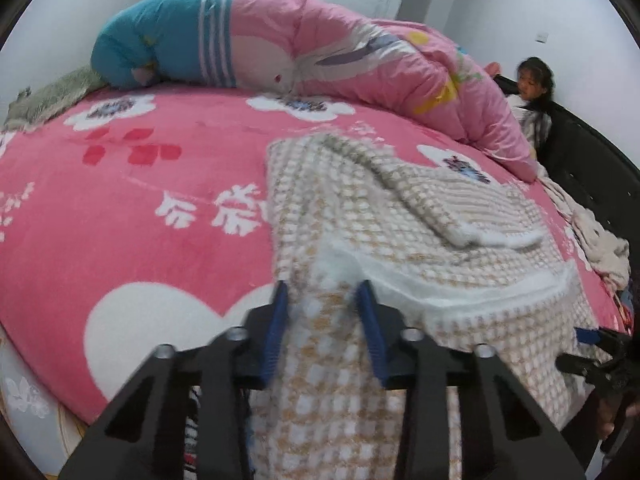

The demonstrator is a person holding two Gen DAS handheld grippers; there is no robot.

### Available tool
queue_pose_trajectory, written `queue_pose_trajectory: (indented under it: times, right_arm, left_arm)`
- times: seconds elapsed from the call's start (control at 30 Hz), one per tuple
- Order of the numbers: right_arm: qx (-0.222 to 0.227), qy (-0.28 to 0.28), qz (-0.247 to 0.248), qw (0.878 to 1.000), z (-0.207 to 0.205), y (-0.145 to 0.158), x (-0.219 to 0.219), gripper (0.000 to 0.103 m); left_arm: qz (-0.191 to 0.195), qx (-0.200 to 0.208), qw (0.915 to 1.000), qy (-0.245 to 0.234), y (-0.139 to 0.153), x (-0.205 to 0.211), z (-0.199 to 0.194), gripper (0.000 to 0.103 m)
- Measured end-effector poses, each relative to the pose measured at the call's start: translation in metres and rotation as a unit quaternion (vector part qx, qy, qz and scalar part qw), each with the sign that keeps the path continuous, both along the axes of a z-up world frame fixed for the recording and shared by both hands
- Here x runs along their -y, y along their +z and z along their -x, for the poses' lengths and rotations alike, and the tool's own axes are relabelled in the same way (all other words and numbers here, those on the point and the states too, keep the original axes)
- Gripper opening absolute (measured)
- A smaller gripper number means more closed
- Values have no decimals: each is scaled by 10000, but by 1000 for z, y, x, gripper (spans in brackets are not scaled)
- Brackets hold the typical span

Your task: Fold large clothes

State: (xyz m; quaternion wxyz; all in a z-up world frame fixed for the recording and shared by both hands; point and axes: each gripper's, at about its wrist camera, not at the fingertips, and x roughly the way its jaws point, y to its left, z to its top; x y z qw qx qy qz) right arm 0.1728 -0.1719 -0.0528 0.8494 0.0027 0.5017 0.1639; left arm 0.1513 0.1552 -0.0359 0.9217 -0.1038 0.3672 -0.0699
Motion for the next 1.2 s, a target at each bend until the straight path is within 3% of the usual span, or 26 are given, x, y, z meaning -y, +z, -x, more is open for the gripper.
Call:
queue_pose_trajectory:
  times: [0.17,0.37,0.6,0.73,0.8,0.9,1.0,1.1,1.2]
  right_arm:
    - [6,5,0,10000,-1,0,1,95]
    - [8,7,3,10000,-1,0,0,95]
    - [8,10,6,10000,-2,-1,-1,95]
    - [14,7,3,10000,-2,-1,-1,95]
    - [10,-3,5,10000,-2,-1,-2,95]
    - [11,-5,3,10000,-2,-1,-3,95]
    - [8,-6,-5,10000,-2,-1,-4,95]
    - [16,-13,6,10000,-1,-1,-4,95]
    - [18,-8,4,10000,-1,-1,-4,95]
  left_arm:
    - [167,67,9994,-296,9,6,15,27]
    - [289,-174,9987,-387,0,4,-7,27]
    - [930,-302,9931,-650,-8,-12,-29,28]
    - [1498,-368,9827,-1025,-9,-20,-17,28]
    - [1419,-390,9832,-1084,-12,-20,-12,30]
    - [738,-751,9900,-940,-25,-11,-16,31]
    - [616,-698,9910,-963,-22,-5,-14,31]
    - [905,-557,9864,-1251,-16,-3,-8,31]
    - [511,-642,9896,-1184,-19,4,-9,31]
